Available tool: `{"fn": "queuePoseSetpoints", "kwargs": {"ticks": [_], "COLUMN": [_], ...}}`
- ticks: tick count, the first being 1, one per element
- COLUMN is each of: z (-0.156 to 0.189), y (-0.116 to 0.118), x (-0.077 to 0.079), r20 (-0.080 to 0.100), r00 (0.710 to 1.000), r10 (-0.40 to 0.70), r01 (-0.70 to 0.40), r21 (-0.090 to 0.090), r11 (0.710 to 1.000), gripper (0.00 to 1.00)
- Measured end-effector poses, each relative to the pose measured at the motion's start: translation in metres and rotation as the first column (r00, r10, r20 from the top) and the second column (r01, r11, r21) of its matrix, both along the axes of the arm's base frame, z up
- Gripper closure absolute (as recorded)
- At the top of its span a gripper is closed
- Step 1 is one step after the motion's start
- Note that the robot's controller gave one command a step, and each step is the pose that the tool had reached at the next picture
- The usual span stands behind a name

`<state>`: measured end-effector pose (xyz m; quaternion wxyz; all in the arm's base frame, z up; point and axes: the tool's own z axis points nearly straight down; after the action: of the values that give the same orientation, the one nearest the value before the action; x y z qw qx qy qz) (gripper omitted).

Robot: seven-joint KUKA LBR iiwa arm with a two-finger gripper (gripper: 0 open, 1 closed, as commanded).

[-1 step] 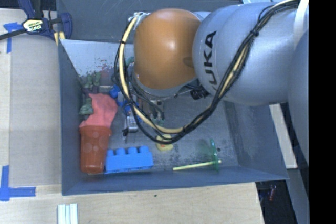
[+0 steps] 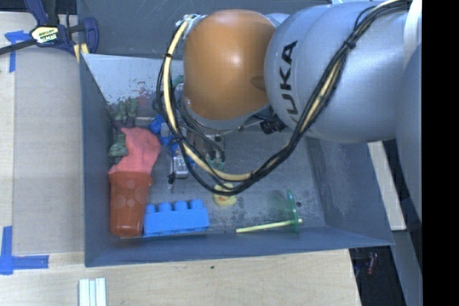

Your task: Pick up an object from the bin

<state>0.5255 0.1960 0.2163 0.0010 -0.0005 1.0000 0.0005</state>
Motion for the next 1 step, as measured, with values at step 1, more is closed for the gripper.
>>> {"fn": "queuePoseSetpoints", "kwargs": {"ticks": [1], "z": [0.0491], "y": [-0.0052], "x": [0.0197], "r20": [0.003], "r00": [0.999], "r10": [0.035], "r01": [-0.035], "r21": [0.001], "r11": [0.999], "gripper": [0.00]}}
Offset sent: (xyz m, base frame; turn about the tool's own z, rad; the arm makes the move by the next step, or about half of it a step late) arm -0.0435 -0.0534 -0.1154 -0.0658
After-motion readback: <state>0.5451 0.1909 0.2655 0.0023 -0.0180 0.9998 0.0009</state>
